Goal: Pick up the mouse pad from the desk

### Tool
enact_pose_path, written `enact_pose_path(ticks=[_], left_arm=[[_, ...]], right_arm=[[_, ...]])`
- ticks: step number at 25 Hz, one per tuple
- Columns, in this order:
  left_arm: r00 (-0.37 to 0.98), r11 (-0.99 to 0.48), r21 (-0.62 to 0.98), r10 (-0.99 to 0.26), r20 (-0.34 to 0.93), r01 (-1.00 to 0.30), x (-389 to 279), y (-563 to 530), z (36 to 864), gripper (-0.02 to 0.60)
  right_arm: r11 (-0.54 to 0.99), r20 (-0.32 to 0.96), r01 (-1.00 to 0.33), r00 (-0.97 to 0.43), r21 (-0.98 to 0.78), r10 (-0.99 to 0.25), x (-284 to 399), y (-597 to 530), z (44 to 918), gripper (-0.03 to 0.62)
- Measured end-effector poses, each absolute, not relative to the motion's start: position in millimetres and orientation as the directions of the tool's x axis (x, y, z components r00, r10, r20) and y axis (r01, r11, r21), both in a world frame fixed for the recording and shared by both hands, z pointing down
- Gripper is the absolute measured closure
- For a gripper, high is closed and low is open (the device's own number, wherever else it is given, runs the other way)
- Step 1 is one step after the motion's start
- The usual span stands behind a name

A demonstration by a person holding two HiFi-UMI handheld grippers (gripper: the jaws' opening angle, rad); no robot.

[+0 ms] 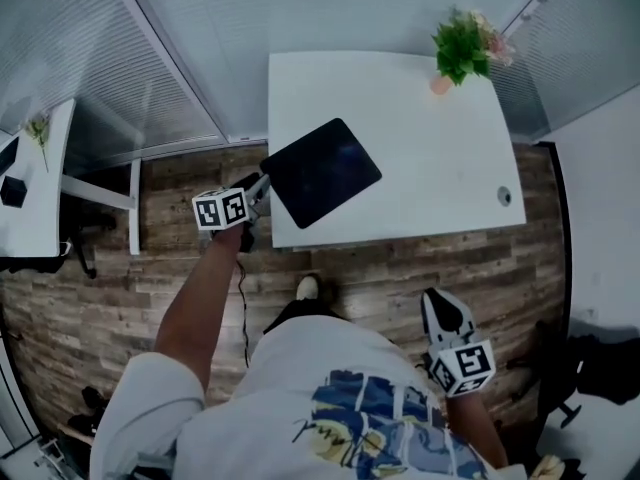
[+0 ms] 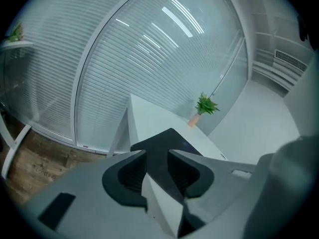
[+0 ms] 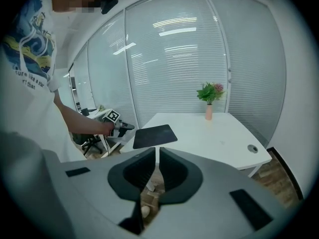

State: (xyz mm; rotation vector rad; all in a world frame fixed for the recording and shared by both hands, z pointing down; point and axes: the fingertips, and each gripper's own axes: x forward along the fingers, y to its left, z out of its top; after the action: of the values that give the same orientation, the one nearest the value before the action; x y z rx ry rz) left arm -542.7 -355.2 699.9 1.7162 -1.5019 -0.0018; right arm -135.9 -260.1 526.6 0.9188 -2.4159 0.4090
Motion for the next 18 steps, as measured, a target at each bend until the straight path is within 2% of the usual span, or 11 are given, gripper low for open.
enact_pose_path(ticks=[9, 13, 18], left_arm=[[0.263, 0.201, 0.660, -0.803, 0.534, -0.724, -569.4, -385.7, 754.6, 0.431], [0.295, 0.191, 0.722, -0.821, 0.489, -0.666, -565.0, -399.5, 760.2, 0.432], [0.300, 0.181, 0.733, -0.828, 0.474, -0.656, -560.0, -404.4, 756.9, 0.445]], right_arm=[[0.653, 0.604, -0.751, -0.567, -0.099, -0.560, -119.6, -261.3, 534.9, 0.571], [0.627, 0.617, -0.773, -0.540, -0.096, -0.572, -111.5, -258.4, 538.4, 0.573], [0.601, 0.618, -0.794, -0.520, -0.094, -0.590, -100.1, -251.3, 538.6, 0.574]])
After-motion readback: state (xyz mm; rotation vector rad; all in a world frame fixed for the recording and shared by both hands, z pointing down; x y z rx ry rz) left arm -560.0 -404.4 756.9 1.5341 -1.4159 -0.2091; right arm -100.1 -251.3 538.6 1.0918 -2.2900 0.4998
